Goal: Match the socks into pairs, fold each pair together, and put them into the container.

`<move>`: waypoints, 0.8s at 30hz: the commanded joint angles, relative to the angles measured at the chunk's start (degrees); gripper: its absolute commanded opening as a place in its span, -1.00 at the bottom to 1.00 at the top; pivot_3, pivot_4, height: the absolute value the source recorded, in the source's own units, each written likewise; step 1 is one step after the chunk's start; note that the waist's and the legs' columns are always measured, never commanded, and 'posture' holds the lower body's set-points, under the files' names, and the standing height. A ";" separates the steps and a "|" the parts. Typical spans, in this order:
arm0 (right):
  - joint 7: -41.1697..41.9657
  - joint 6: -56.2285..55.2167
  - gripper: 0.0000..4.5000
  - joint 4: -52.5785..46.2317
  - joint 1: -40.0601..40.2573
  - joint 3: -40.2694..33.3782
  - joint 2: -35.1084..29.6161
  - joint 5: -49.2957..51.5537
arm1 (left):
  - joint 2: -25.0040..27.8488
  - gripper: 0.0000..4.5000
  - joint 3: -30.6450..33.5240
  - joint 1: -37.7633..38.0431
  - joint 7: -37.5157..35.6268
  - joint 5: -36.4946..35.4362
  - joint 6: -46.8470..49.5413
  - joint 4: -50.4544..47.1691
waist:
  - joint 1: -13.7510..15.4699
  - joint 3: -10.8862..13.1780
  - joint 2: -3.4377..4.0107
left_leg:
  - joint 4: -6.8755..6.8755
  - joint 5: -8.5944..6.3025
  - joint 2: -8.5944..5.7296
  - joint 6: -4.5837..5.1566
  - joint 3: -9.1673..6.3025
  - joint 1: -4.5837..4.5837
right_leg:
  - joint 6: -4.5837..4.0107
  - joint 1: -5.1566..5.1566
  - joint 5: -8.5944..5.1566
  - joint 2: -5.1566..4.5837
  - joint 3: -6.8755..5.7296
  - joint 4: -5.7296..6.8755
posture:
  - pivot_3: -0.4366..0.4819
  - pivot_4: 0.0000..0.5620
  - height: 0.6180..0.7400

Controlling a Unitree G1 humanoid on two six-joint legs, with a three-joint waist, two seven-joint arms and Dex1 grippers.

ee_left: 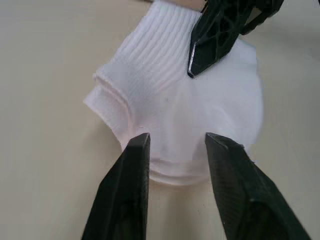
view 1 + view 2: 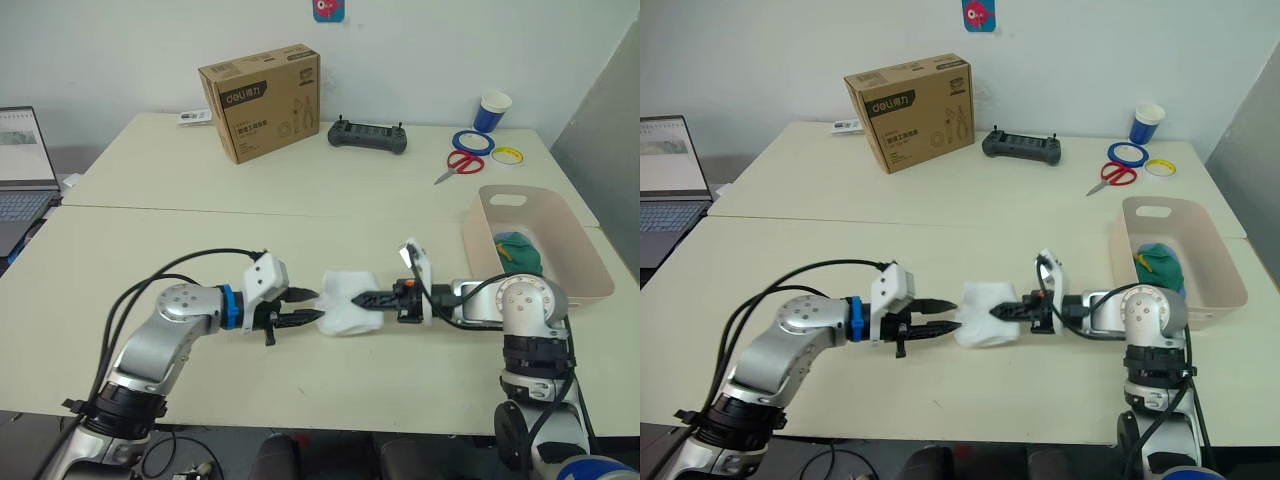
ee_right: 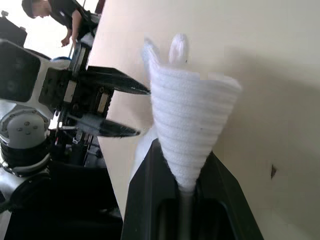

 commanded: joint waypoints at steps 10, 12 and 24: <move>6.40 -26.58 -1.00 -12.71 -3.94 -0.45 -23.31 -7.12 | -6.25 0.98 7.77 -24.13 10.22 -18.53 16.43 -7.47 | 1.07 0.18 -0.06 | 0.08 0.00 -0.15 0.00 -0.02 -0.16 | 0.18 0.01 -0.03 -0.18 -0.16 -0.11 | -0.05 -0.47 1.00; 6.98 -33.49 -1.00 -9.53 -6.17 -0.90 -28.25 -11.13 | -9.02 0.98 5.64 -27.89 11.02 -18.26 16.63 -6.19 | 1.02 0.20 -0.02 | 0.14 0.00 -0.19 -0.01 0.05 -0.18 | 0.24 0.00 0.00 -0.19 -0.06 -0.13 | -0.05 -0.47 1.00; 18.46 -93.65 -1.00 20.58 -4.85 18.71 -56.83 -50.46 | -17.75 0.98 -5.11 -38.72 9.79 -7.84 7.60 5.41 | 0.47 0.25 0.10 | 0.10 0.01 -0.25 -0.02 0.33 -0.01 | 0.09 0.00 0.12 -0.25 0.22 -0.15 | -0.05 -0.47 1.00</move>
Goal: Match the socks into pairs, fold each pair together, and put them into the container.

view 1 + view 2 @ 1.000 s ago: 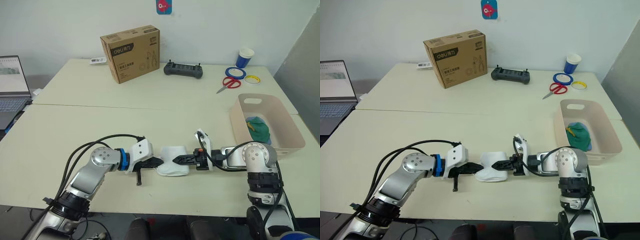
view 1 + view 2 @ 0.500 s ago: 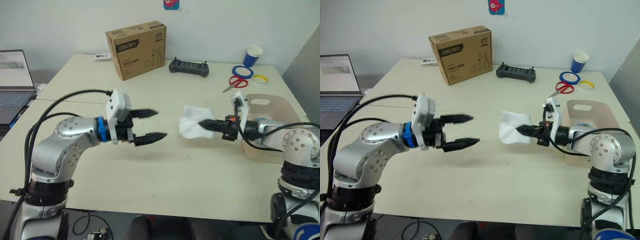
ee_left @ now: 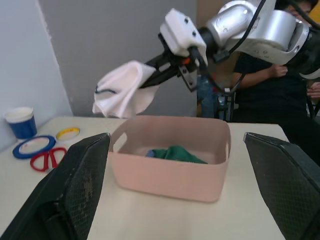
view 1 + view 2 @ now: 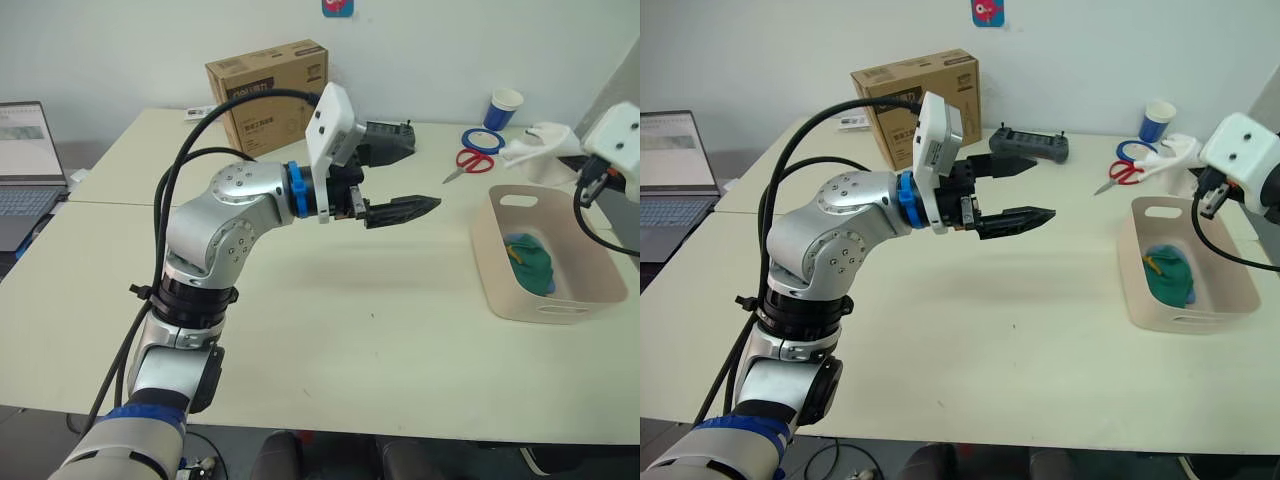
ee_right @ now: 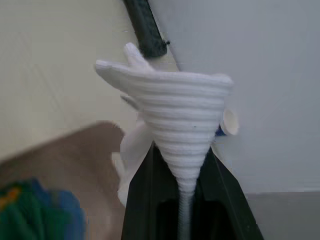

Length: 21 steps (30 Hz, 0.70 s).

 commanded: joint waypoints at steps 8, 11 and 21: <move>2.18 -22.18 -1.00 12.75 5.10 5.98 -0.56 -12.84 | -3.46 0.98 -4.16 -0.16 0.44 2.16 1.25 -2.35 | 0.00 0.04 0.12 | 0.03 0.04 0.00 -0.05 -0.02 0.04 | -0.06 0.06 0.03 -0.03 -0.02 0.07 | -0.05 -0.47 1.00; 6.42 -22.97 -1.00 13.98 5.42 7.89 0.89 -12.68 | -2.96 0.98 -5.65 0.84 0.59 3.29 2.21 -3.97 | -0.09 0.04 0.19 | 0.08 0.05 -0.02 -0.08 0.01 0.06 | -0.06 0.08 0.04 -0.05 0.03 0.10 | -0.05 -0.47 1.00; 22.11 -16.37 -0.03 13.46 2.98 7.46 2.43 -7.25 | -2.03 1.00 -5.72 2.06 0.40 3.88 3.03 -5.12 | 0.00 0.07 0.28 | 0.52 0.03 -0.01 -0.04 -0.09 0.14 | -0.03 0.33 0.06 -0.04 -0.03 0.21 | -0.05 -0.47 1.00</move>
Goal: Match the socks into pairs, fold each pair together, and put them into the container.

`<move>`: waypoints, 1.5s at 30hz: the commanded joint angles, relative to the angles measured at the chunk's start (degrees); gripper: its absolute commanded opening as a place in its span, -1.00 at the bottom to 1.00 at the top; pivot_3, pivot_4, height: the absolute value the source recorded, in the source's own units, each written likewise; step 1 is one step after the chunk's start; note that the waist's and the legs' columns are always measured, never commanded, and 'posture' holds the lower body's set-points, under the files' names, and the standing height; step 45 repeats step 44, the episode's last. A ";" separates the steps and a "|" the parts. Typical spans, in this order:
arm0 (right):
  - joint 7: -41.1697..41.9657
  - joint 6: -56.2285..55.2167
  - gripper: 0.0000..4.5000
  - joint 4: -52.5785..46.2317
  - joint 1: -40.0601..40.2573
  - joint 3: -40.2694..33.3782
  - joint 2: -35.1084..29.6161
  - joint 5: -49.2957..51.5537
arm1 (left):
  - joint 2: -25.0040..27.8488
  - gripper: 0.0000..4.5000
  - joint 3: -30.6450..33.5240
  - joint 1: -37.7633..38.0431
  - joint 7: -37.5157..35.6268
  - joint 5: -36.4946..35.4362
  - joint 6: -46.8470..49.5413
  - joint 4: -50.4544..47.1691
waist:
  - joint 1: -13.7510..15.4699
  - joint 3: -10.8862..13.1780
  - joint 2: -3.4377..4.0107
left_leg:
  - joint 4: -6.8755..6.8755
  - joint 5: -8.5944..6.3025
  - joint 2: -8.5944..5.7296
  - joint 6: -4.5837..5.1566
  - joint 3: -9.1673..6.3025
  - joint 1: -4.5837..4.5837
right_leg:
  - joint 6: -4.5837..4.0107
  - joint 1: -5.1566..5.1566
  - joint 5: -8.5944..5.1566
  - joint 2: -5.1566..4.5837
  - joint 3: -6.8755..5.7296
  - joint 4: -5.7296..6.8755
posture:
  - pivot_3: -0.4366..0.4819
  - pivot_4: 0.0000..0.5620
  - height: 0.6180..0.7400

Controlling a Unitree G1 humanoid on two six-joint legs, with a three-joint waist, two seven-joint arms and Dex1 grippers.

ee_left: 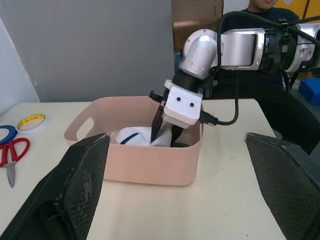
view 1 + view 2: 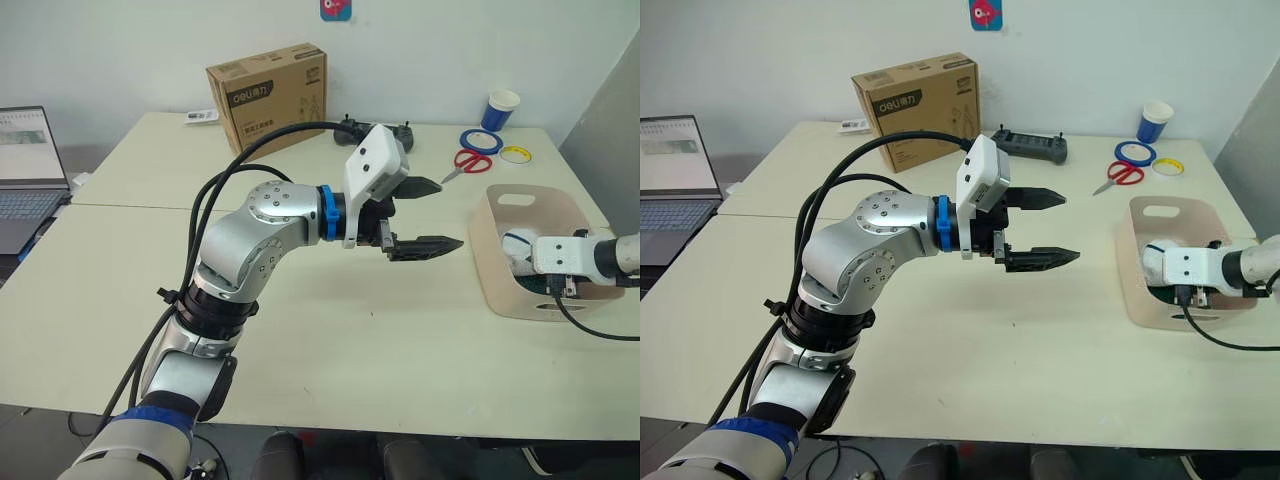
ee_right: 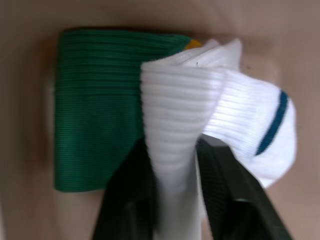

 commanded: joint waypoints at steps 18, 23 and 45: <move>15.06 24.55 0.11 -3.52 -22.67 -7.75 1.15 12.92 | 6.56 1.00 5.79 4.76 0.21 5.02 -9.03 3.13 | -1.20 0.34 0.52 | 0.23 -0.02 -0.05 0.03 0.01 0.49 | 0.35 0.57 0.11 -0.02 0.15 -0.07 | -0.05 -0.47 1.00; -0.99 33.86 0.38 -15.65 -14.99 -14.27 15.48 18.74 | 8.40 1.00 11.94 13.14 7.77 7.28 -9.54 0.22 | -1.47 0.36 0.46 | 0.26 -0.01 0.04 0.02 -0.16 0.53 | 0.35 0.70 0.13 0.03 -0.03 0.03 | -0.05 -0.47 1.00; -47.88 28.84 0.99 -40.97 25.29 -9.55 49.70 7.72 | -1.82 1.00 18.80 53.37 34.09 21.31 -22.35 -6.36 | 0.81 0.24 0.34 | 0.22 -0.02 0.06 -0.02 0.03 0.44 | 0.43 0.60 0.20 -0.02 0.03 -0.13 | -0.05 -0.47 1.00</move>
